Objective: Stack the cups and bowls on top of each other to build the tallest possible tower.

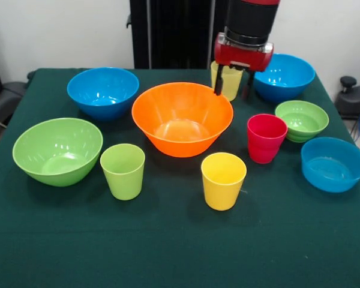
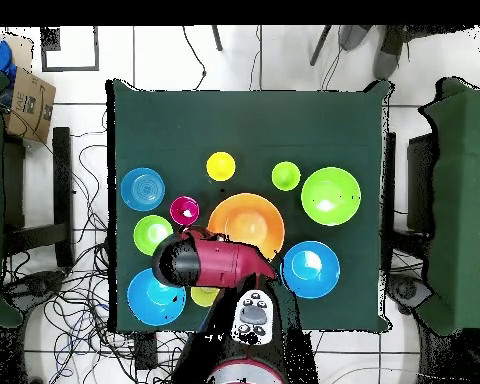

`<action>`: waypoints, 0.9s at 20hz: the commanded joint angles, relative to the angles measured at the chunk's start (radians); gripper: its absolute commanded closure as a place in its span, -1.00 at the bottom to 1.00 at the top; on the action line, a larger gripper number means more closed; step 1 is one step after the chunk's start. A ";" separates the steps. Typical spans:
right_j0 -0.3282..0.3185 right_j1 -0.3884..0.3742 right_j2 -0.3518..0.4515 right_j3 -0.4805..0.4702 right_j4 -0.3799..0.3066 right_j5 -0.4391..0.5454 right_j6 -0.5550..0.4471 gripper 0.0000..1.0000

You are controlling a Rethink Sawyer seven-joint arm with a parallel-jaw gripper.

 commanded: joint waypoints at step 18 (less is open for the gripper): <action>0.221 0.146 -0.119 -0.114 0.032 -0.070 0.202 -1.00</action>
